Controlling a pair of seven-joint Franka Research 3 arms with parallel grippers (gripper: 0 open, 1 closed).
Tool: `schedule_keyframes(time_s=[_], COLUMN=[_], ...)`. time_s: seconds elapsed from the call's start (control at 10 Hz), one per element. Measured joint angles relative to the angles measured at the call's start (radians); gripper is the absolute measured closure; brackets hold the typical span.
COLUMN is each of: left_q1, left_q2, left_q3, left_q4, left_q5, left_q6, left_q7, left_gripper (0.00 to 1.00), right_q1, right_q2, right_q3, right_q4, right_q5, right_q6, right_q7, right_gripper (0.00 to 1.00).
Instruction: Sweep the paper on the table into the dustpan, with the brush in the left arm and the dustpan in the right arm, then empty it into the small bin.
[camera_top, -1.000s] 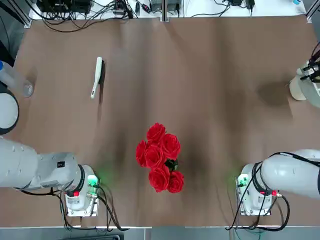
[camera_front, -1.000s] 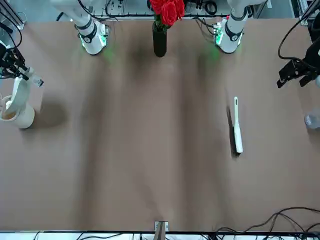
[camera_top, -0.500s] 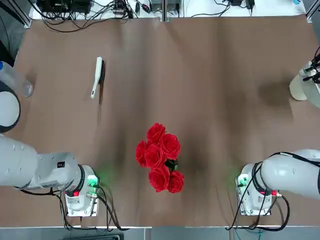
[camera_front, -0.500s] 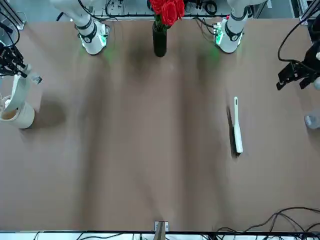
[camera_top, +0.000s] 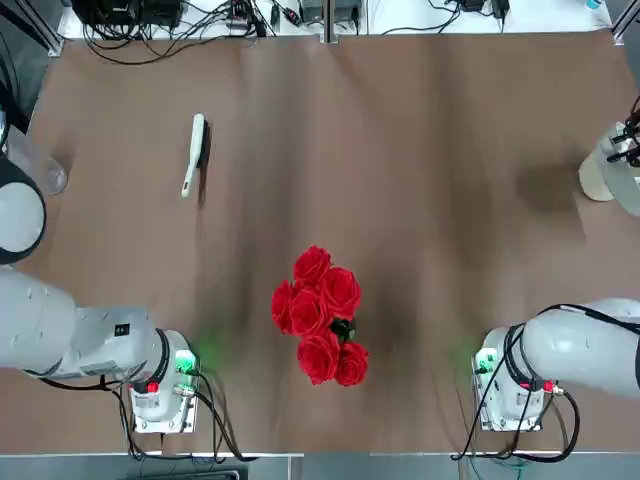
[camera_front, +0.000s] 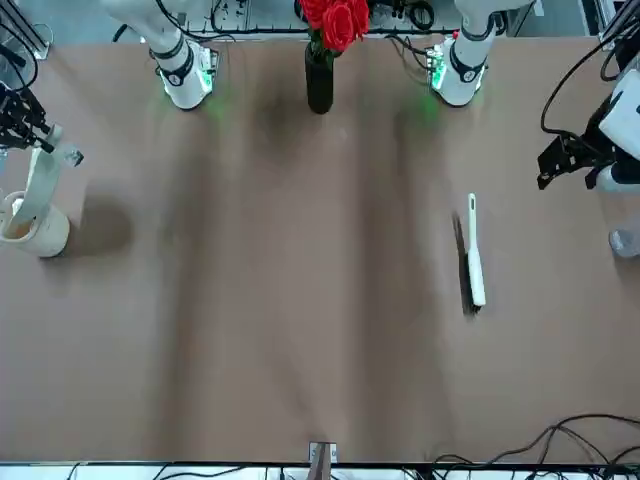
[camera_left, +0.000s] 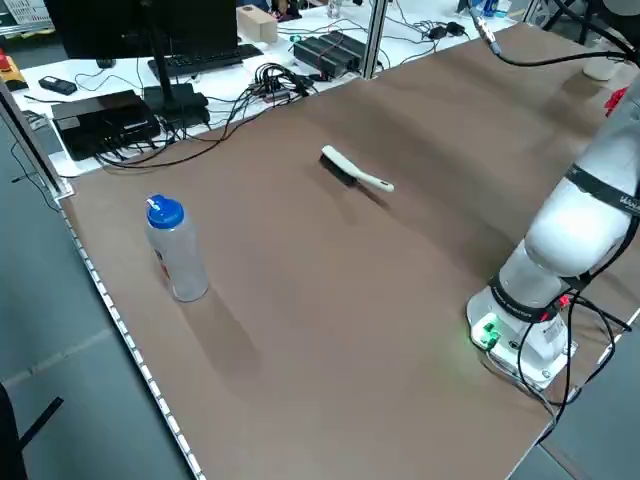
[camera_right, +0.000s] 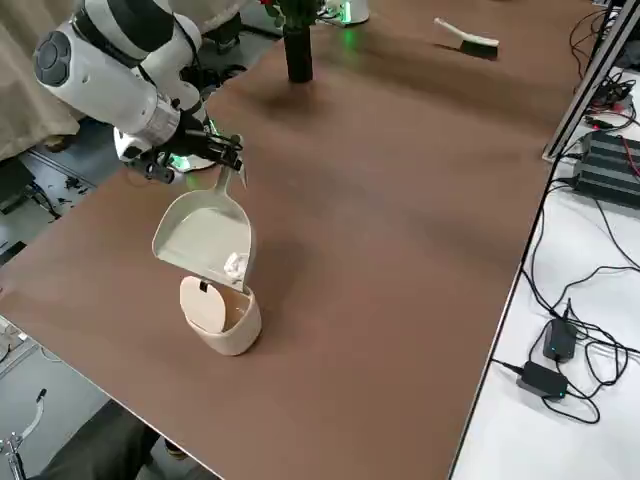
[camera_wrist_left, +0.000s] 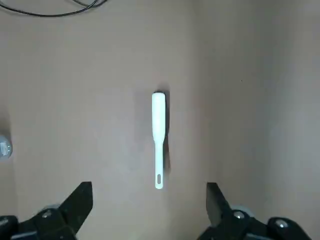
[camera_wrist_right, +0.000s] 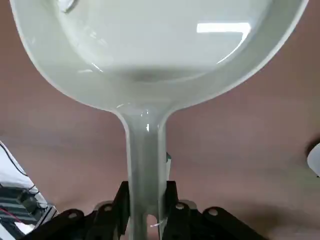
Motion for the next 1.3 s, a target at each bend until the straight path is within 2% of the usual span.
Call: schedule_keyframes(time_s=[1.3], left_q1=[0.001], left_q2=[0.023], left_q3=[-0.001], left_q4=[0.003], left_q5=[0.0], left_q6=[0.0], left_q7=[0.0], left_gripper=[0.0], right_q1=[0.001], right_q2=[0.0], right_q3=[-0.083], right_q4=[0.029], right_q5=[0.034], right_q6=[-0.073], right_q7=[-0.111], right_gripper=[0.67])
